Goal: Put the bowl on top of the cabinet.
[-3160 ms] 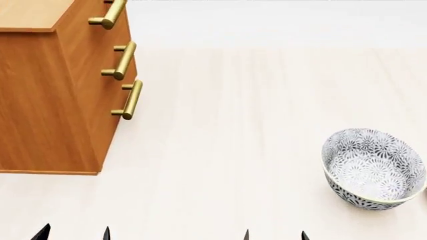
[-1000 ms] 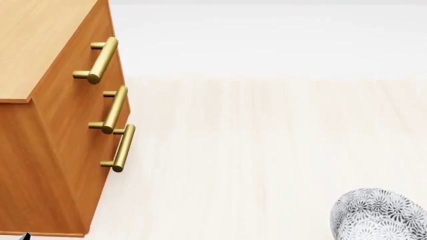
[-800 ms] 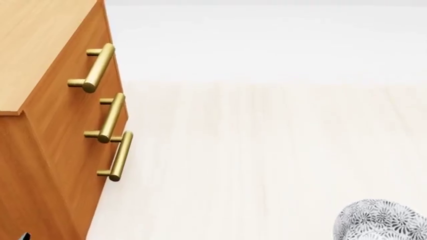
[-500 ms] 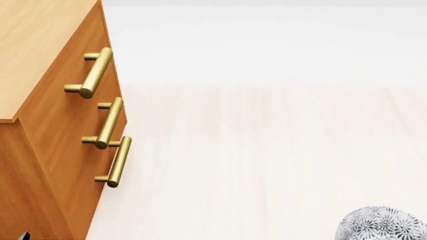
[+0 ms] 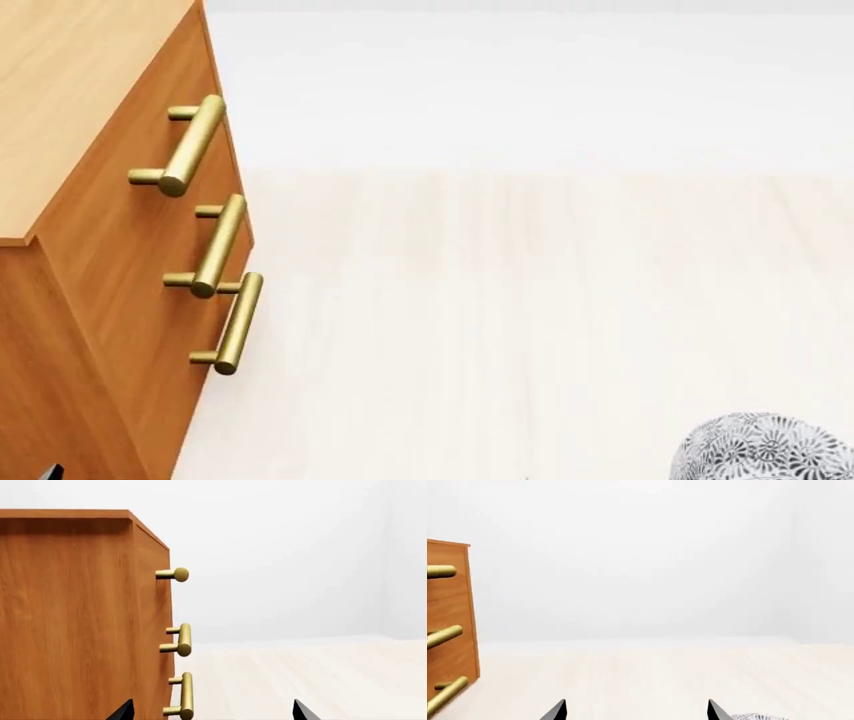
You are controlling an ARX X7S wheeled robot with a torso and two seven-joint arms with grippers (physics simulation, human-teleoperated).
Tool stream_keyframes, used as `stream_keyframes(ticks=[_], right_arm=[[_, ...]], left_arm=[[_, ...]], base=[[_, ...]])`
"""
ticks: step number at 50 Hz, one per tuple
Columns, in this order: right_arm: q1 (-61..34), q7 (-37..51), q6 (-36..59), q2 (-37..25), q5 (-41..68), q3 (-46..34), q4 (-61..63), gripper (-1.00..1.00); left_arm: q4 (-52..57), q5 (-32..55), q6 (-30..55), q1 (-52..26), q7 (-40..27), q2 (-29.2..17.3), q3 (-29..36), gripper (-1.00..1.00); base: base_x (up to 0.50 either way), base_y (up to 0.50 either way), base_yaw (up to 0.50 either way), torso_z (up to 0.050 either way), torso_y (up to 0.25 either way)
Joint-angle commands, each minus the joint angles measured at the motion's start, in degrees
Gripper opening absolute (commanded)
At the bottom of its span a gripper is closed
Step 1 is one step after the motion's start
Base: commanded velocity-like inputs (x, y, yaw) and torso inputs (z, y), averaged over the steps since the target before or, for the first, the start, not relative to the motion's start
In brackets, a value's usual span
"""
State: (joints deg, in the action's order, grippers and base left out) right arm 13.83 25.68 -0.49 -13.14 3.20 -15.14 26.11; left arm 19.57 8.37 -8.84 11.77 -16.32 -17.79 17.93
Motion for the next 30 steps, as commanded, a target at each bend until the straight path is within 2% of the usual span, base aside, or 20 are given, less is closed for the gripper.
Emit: stream_keyframes(ticks=[1,4,10,15,16,22,24,30], right_arm=[[-0.61,7.94,7.35,4.31,5.96,7.31,4.62,1.0],[-0.38,7.48,7.24,3.55,7.54,8.19,5.43,1.0],[2.48,0.09,-4.21,1.35,12.97,8.88,4.42,1.0],[3.57,-1.03,-6.92,0.81,13.83,9.34,3.78,1.0],[4.28,-1.92,-11.64,1.95,15.34,10.27,2.59,1.0],[4.82,0.35,-11.1,2.18,16.9,12.09,3.71,1.0],[4.99,-3.43,-14.38,1.32,19.51,11.41,2.67,1.0],[6.35,-7.31,-15.87,-1.05,23.48,10.65,3.06,1.0]], left_arm=[[-0.44,0.03,0.05,-0.31,-0.25,-0.07,0.23,1.0],[-0.38,0.12,-0.01,-0.28,-0.3,-0.15,0.22,1.0],[-0.71,0.07,0.16,-0.6,-0.39,-0.12,0.44,1.0],[-0.61,0.18,0.15,-0.58,-0.51,-0.24,0.44,1.0],[-0.68,0.2,0.17,-0.63,-0.51,-0.24,0.48,1.0],[-0.64,0.36,0.25,-0.71,-0.64,-0.36,0.49,1.0],[-0.73,0.23,0.24,-0.74,-0.72,-0.34,0.53,1.0],[-0.8,0.3,0.29,-0.88,-0.84,-0.42,0.59,1.0]], base=[[0.0,0.0,0.0,0.0,0.0],[0.0,0.0,0.0,0.0,0.0],[0.0,0.0,0.0,0.0,0.0],[0.0,0.0,0.0,0.0,0.0],[0.0,0.0,0.0,0.0,0.0],[0.0,0.0,0.0,0.0,0.0],[0.0,0.0,0.0,0.0,0.0],[0.0,0.0,0.0,0.0,0.0]])
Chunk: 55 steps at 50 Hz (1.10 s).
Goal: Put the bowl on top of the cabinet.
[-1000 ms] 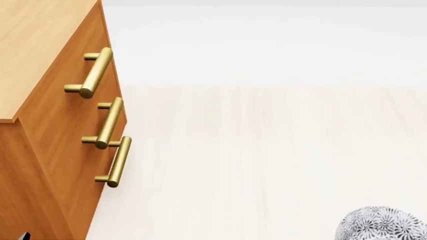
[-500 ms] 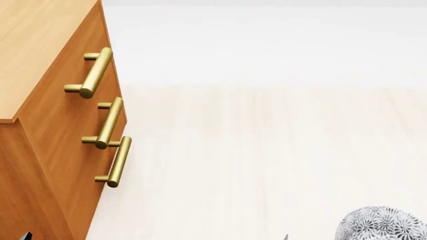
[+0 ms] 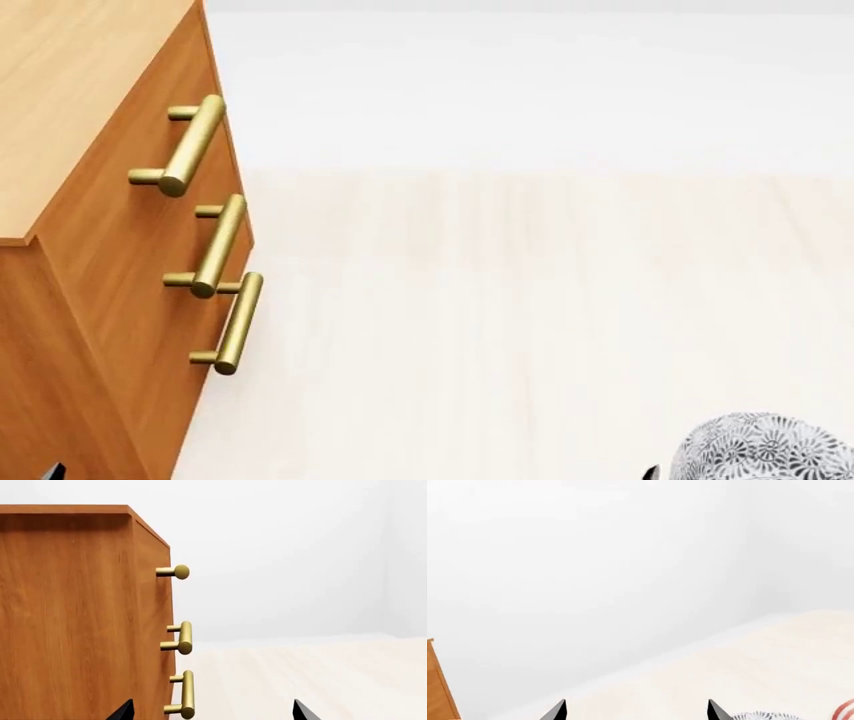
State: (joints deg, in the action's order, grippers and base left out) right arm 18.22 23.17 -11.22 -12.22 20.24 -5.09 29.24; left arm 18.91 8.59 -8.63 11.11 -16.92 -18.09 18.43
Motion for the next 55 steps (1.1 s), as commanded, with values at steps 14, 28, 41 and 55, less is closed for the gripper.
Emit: stream_keyframes(ticks=[14,28,41,55], right_arm=[[5.1,-9.18,-13.16,-2.59,14.62,2.53,-0.2,1.0],[6.52,-12.23,-18.43,-2.16,24.08,4.42,-1.73,1.0],[6.67,-12.74,-20.5,-1.37,30.07,5.36,-2.97,1.0],[7.42,-13.67,-22.96,-0.92,35.53,6.77,-3.75,1.0]], left_arm=[[-0.73,0.42,0.37,-0.74,-0.34,-0.16,0.43,1.0],[-0.74,0.34,0.4,-0.77,-0.8,-0.34,0.59,1.0],[-0.89,0.58,0.33,-0.91,-1.02,-0.5,0.71,1.0],[-1.01,0.7,0.23,-0.96,-1.26,-0.7,0.91,1.0]], base=[[0.0,0.0,0.0,0.0,0.0],[0.0,0.0,0.0,0.0,0.0],[0.0,0.0,0.0,0.0,0.0],[0.0,0.0,0.0,0.0,0.0]])
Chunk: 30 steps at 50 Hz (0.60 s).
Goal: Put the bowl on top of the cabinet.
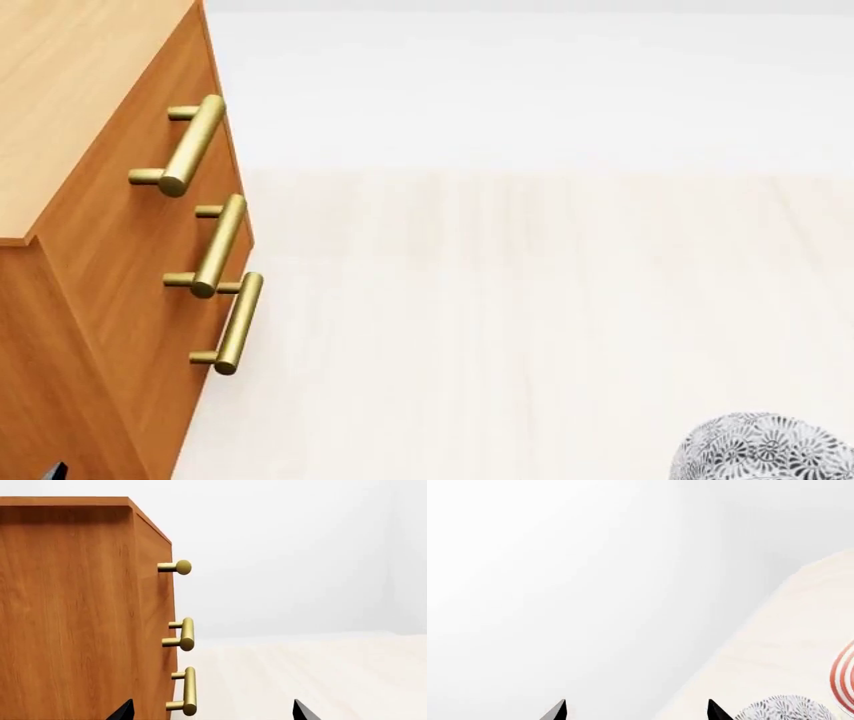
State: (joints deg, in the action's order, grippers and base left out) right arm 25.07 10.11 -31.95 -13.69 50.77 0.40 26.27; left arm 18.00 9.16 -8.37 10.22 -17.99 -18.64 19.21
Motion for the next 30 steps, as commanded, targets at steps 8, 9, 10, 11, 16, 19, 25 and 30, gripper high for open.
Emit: stream_keyframes(ticks=[8,9,10,11,16,19,25,30], right_arm=[[0.97,-1.33,-3.3,0.48,7.55,1.88,-0.99,1.0],[1.06,-1.4,-3.47,0.51,8.0,1.99,-1.04,1.0],[1.16,-1.61,-4.05,0.81,9.27,2.35,-1.25,1.0],[1.19,-1.64,-4.22,0.9,9.69,2.46,-1.34,1.0],[1.07,-1.3,-4.58,1.12,12.24,2.98,-2.02,1.0],[1.04,-0.73,-4.85,1.33,14.24,3.57,-2.53,1.0],[0.79,-1.04,-4.37,0.76,18.13,3.7,-3.3,1.0],[-0.15,-0.61,-3.59,0.24,20.22,3.67,-4.51,1.0]], left_arm=[[-0.49,0.21,0.15,-0.43,-0.22,-0.12,0.39,1.0],[-0.49,0.23,0.15,-0.44,-0.23,-0.13,0.4,1.0],[-0.49,0.23,0.15,-0.44,-0.23,-0.13,0.4,1.0],[-0.55,0.35,0.15,-0.49,-0.22,-0.14,0.38,1.0],[-0.81,0.32,0.17,-0.65,-0.27,-0.13,0.55,1.0],[-0.62,0.39,0.04,-0.51,-0.38,-0.25,0.47,1.0],[-0.49,0.2,-0.11,-0.36,-0.6,-0.35,0.57,1.0],[-0.5,0.25,-0.2,-0.34,-0.69,-0.44,0.61,1.0]], base=[[0.0,0.0,0.0,0.0,0.0],[0.0,0.0,0.0,0.0,0.0],[0.0,0.0,0.0,0.0,0.0],[0.0,0.0,0.0,0.0,0.0],[0.0,0.0,0.0,0.0,0.0],[0.0,0.0,0.0,0.0,0.0],[0.0,0.0,0.0,0.0,0.0],[0.0,0.0,0.0,0.0,0.0]])
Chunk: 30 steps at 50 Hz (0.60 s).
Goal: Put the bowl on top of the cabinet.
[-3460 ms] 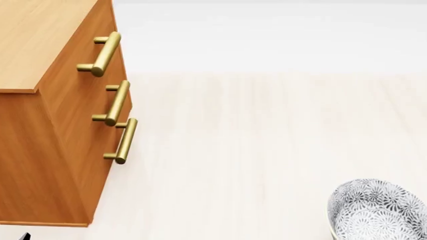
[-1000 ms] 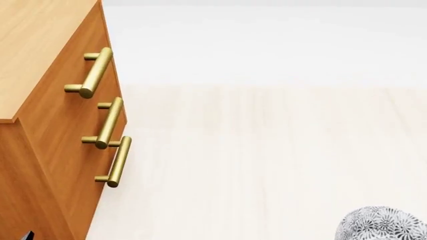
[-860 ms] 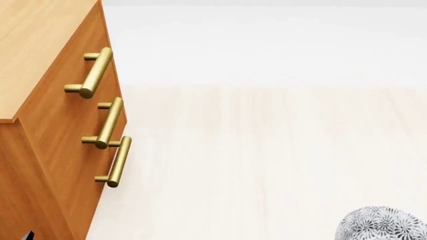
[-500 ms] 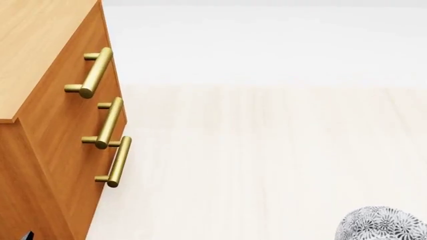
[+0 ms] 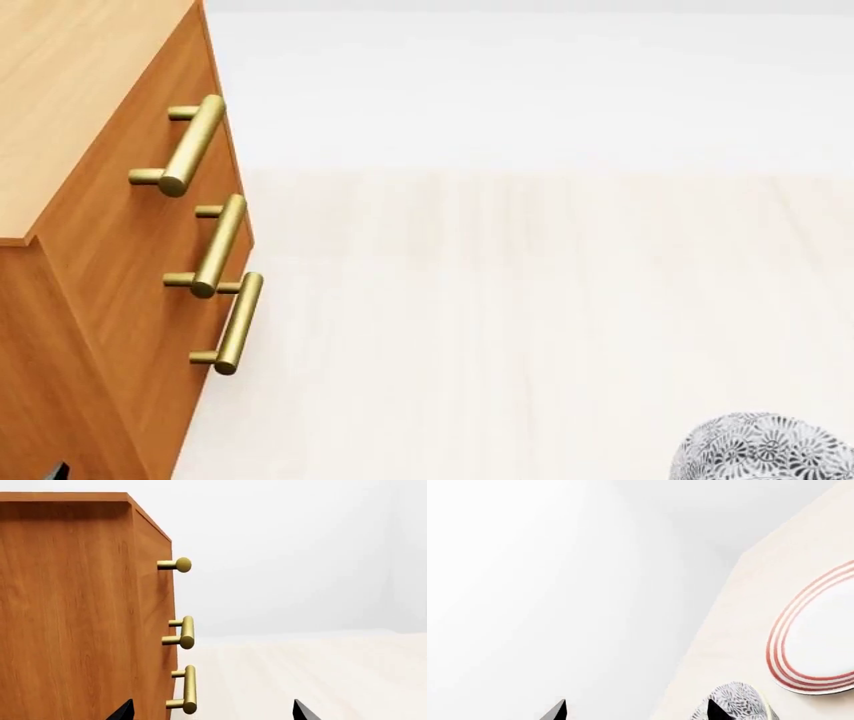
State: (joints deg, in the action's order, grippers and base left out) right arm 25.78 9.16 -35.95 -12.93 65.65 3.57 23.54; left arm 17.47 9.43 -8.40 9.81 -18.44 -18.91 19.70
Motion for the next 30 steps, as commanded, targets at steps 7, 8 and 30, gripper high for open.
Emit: stream_keyframes(ticks=[7,8,30], right_arm=[[-1.37,0.92,0.66,-0.76,6.02,0.68,-2.51,1.0],[-1.41,0.75,0.61,-0.77,6.4,0.77,-2.7,1.0],[-1.91,3.46,0.68,-0.55,10.4,2.05,-4.49,1.0]], left_arm=[[0.0,0.01,-0.26,0.07,-0.41,-0.27,0.16,1.0],[-0.02,0.02,-0.27,0.06,-0.4,-0.28,0.19,1.0],[-0.01,0.18,-0.1,-0.21,-0.78,-0.51,0.55,1.0]], base=[[0.0,0.0,0.0,0.0,0.0],[0.0,0.0,0.0,0.0,0.0],[0.0,0.0,0.0,0.0,0.0]])
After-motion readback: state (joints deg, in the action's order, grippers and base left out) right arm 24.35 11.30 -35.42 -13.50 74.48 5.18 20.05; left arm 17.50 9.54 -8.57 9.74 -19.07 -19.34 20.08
